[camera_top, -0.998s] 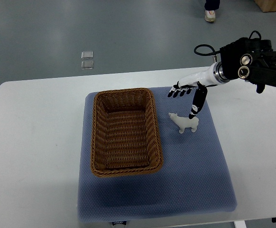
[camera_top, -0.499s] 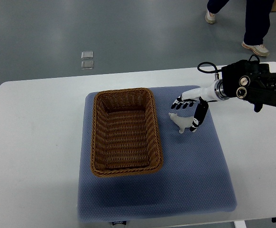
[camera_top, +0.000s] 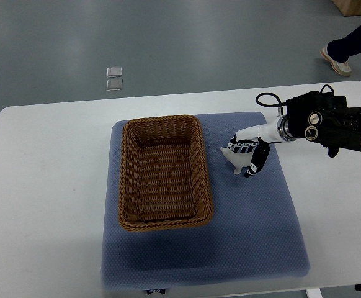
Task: Place white bear in brown basket with right hand
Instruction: 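Lower the right hand onto the white bear and close fingers around it, then lift the grasped bear upward away from the cushion with the right hand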
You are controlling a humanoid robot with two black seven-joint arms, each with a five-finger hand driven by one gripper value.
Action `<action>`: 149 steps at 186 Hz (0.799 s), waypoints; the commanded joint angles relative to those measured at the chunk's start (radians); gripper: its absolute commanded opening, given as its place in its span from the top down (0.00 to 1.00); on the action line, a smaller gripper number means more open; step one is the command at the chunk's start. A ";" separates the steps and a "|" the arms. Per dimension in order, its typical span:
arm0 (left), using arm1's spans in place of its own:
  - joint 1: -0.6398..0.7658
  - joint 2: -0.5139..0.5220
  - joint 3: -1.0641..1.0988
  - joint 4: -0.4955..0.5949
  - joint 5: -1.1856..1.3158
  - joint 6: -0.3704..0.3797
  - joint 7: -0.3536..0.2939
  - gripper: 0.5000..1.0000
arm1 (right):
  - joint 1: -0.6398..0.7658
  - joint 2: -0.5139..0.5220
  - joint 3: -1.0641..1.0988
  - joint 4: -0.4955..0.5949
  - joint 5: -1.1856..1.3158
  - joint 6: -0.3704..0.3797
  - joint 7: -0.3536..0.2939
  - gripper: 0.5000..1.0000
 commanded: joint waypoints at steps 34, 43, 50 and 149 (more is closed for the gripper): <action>0.000 0.000 -0.002 0.003 0.000 0.000 0.000 0.00 | -0.008 0.001 -0.002 -0.002 -0.040 -0.009 0.000 1.00; 0.000 0.000 -0.002 0.005 0.000 0.000 0.000 0.00 | -0.008 -0.002 -0.002 -0.002 -0.040 -0.011 -0.002 1.00; 0.000 0.000 -0.002 0.005 0.000 0.000 0.000 0.00 | -0.005 -0.009 0.000 -0.002 -0.040 -0.012 -0.002 1.00; 0.002 0.000 0.000 0.005 0.000 0.000 0.000 0.00 | 0.360 -0.246 0.020 0.164 -0.014 0.101 -0.002 1.00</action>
